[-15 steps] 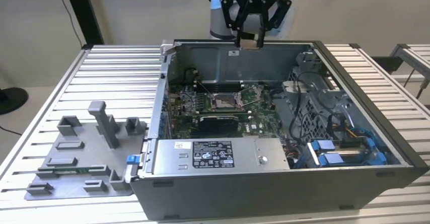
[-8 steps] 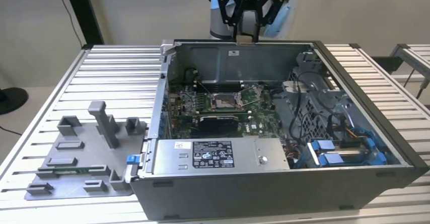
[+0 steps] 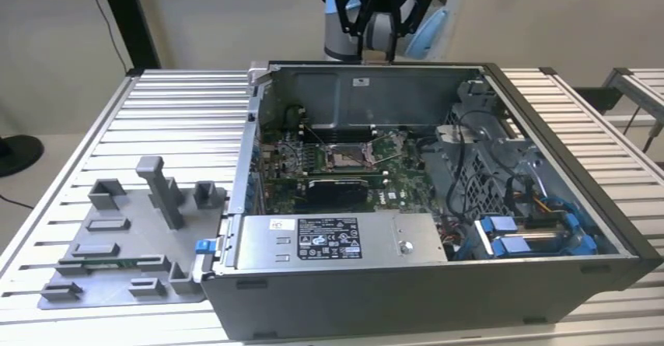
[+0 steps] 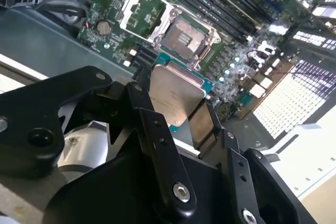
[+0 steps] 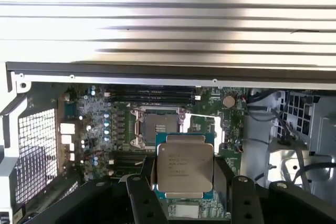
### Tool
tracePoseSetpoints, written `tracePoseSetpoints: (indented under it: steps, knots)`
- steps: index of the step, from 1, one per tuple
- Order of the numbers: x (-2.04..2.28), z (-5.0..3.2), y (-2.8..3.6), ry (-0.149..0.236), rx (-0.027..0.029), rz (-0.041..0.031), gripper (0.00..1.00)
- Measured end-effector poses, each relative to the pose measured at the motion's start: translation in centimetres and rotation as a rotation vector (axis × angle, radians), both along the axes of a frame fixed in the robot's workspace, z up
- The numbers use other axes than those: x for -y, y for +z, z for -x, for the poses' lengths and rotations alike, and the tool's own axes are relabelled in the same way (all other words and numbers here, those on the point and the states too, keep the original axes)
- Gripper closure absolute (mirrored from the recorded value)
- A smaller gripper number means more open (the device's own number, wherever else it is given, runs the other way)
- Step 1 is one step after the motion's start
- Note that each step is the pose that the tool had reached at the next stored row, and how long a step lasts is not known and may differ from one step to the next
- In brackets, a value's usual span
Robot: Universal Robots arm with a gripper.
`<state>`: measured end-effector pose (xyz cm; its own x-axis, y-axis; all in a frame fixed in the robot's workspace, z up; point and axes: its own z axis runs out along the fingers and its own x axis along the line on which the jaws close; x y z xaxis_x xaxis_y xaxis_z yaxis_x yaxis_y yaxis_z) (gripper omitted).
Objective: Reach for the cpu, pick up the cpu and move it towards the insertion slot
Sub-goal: 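Pick up the cpu and move it towards the insertion slot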
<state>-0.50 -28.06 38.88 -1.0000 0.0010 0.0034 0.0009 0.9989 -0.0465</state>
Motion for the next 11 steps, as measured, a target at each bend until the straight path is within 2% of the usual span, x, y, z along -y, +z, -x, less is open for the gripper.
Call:
tracePoseSetpoints:
  steps: [3,11]
  knots:
    - [-0.43,0.07,-0.09,0.000,0.0000,0.0000,1.00]
    - [-0.44,1.42,-0.13,0.000,-0.0001,-0.0003,1.00]
